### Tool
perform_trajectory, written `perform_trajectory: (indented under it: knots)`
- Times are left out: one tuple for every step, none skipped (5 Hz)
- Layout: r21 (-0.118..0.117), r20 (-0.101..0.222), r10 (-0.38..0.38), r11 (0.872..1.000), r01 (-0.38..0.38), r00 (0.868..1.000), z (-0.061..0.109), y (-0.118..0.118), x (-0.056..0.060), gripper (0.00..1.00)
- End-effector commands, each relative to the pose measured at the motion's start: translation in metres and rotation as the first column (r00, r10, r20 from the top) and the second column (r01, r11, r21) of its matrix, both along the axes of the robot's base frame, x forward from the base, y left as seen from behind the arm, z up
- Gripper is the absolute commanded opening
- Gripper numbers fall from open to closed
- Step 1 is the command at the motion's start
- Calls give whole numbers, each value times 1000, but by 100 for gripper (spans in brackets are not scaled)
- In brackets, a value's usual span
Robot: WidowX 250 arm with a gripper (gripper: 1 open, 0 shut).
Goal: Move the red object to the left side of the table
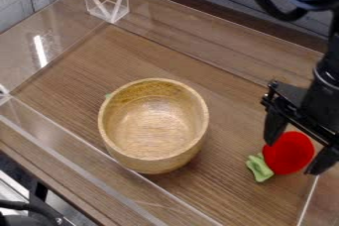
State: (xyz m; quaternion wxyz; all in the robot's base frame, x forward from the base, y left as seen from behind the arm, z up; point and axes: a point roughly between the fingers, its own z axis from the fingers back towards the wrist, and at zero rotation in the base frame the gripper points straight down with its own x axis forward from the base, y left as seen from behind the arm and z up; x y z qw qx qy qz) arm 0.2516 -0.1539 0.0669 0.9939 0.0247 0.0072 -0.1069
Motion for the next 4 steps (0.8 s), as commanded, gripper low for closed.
perform_trajectory:
  knots:
    - [-29, 80, -3, 1000, 6, 997, 19, -1, 2, 100]
    - [-29, 101, -57, 998, 60, 993, 11, 0, 8, 100]
    - [-27, 117, -106, 994, 110, 987, 4, 2, 14, 100]
    - [-21, 130, -128, 991, 132, 983, 11, 3, 15, 100]
